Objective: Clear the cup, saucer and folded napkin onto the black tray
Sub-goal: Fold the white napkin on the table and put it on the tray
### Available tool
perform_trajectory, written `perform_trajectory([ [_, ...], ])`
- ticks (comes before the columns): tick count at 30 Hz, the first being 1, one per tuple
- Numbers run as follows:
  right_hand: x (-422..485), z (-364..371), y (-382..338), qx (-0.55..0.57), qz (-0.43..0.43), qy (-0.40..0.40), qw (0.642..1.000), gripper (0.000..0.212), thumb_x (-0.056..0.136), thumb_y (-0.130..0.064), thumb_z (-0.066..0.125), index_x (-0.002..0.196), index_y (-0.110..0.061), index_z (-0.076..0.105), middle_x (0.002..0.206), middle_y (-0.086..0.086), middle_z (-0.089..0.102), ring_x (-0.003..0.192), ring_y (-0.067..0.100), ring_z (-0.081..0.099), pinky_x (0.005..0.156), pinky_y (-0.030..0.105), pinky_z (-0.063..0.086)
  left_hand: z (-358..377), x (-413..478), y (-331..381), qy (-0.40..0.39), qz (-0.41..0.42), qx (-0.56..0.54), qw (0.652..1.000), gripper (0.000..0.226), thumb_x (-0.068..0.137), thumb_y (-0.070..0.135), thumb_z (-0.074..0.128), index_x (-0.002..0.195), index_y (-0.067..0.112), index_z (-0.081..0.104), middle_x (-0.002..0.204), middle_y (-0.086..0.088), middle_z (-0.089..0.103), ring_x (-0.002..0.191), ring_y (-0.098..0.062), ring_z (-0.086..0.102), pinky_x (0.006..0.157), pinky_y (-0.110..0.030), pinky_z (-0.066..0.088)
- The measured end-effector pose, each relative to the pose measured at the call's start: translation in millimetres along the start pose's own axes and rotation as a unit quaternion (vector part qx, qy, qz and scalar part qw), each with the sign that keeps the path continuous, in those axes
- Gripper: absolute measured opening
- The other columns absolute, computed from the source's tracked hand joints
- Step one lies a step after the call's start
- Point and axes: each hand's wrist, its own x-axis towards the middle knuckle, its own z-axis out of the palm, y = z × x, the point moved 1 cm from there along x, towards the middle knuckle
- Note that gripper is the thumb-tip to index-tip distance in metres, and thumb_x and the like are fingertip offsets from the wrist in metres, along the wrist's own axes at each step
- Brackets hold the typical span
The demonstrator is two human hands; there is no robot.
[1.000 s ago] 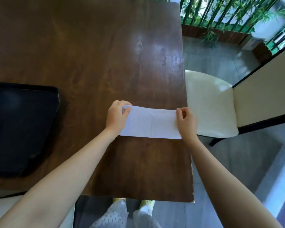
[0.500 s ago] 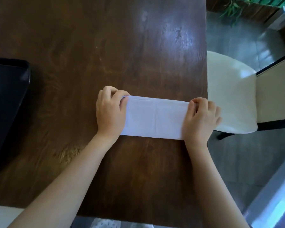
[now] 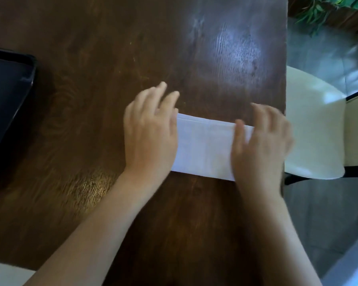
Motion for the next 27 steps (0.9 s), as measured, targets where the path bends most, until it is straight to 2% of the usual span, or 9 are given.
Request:
perform_trajectory([
  [1, -4, 6, -14, -0.002, -0.060, -0.042, 0.997, 0.044, 0.091, -0.024, 0.042, 0.131, -0.009, 0.049, 0.139, 0.014, 0.048, 0.132, 0.032, 0.040, 0.111, 0.044, 0.020, 3, -4, 8, -0.029, 0.023, 0.004, 0.999, 0.037, 0.094, 0.016, 0.041, 0.127, 0.010, 0.056, 0.136, -0.011, 0.055, 0.129, -0.029, 0.047, 0.109, -0.045, 0.031],
  [3, -13, 23, -32, -0.027, -0.138, -0.148, 0.979, 0.048, 0.098, -0.026, 0.030, 0.143, -0.011, 0.034, 0.154, 0.008, 0.030, 0.145, 0.023, 0.019, 0.118, 0.042, 0.004, 14, -12, 16, -0.133, 0.031, 0.043, 0.990, 0.043, 0.099, 0.024, 0.032, 0.140, 0.014, 0.041, 0.149, -0.008, 0.039, 0.141, -0.023, 0.030, 0.118, -0.046, 0.014],
  [5, -19, 35, -33, -0.060, -0.171, -0.181, 0.967, 0.050, 0.101, -0.029, 0.021, 0.148, -0.013, 0.020, 0.159, 0.005, 0.016, 0.147, 0.018, 0.005, 0.119, 0.041, -0.003, 25, -19, 10, -0.196, 0.018, 0.100, 0.975, 0.049, 0.101, 0.033, 0.019, 0.148, 0.017, 0.022, 0.158, -0.004, 0.020, 0.147, -0.018, 0.010, 0.120, -0.045, 0.001],
  [10, -20, 39, -23, -0.071, -0.179, -0.177, 0.965, 0.054, 0.099, -0.038, 0.014, 0.149, -0.019, 0.011, 0.160, 0.000, 0.010, 0.147, 0.015, 0.001, 0.120, 0.039, -0.003, 31, -21, -1, -0.203, 0.028, 0.129, 0.970, 0.057, 0.097, 0.038, 0.003, 0.149, 0.016, 0.008, 0.160, -0.002, 0.006, 0.147, -0.015, 0.002, 0.120, -0.045, 0.003],
  [14, -13, 29, -1, -0.094, -0.187, -0.193, 0.959, 0.062, 0.094, -0.047, 0.009, 0.150, -0.020, 0.010, 0.159, 0.000, 0.010, 0.147, 0.015, 0.002, 0.120, 0.039, -0.002, 32, -21, -3, -0.216, 0.018, 0.130, 0.968, 0.056, 0.099, 0.039, 0.011, 0.150, 0.016, 0.004, 0.160, 0.000, 0.003, 0.147, -0.012, -0.002, 0.119, -0.045, 0.001],
  [16, -9, 22, 15, -0.111, -0.184, -0.191, 0.958, 0.064, 0.093, -0.048, 0.008, 0.150, -0.019, 0.011, 0.159, 0.000, 0.012, 0.147, 0.016, 0.003, 0.120, 0.040, -0.002, 32, -22, -3, -0.217, 0.020, 0.136, 0.966, 0.057, 0.098, 0.040, 0.011, 0.150, 0.016, 0.006, 0.160, 0.000, 0.004, 0.147, -0.013, 0.000, 0.119, -0.046, 0.002],
  [21, -3, 10, 43, -0.120, -0.170, -0.194, 0.959, 0.063, 0.093, -0.047, 0.007, 0.150, -0.019, 0.009, 0.160, -0.001, 0.009, 0.147, 0.014, 0.000, 0.120, 0.040, -0.004, 32, -19, -2, -0.221, 0.021, 0.151, 0.963, 0.068, 0.089, 0.048, -0.009, 0.150, 0.018, 0.003, 0.160, 0.000, 0.002, 0.147, -0.015, -0.002, 0.120, -0.046, 0.003],
  [27, -1, 10, 49, -0.104, -0.176, -0.203, 0.958, 0.062, 0.095, -0.046, 0.010, 0.150, -0.019, 0.004, 0.160, -0.002, 0.003, 0.147, 0.012, -0.005, 0.119, 0.038, -0.010, 32, -18, -3, -0.226, 0.031, 0.153, 0.962, 0.073, 0.085, 0.051, -0.010, 0.150, 0.019, 0.001, 0.160, 0.001, -0.001, 0.147, -0.015, -0.005, 0.119, -0.045, -0.001],
])
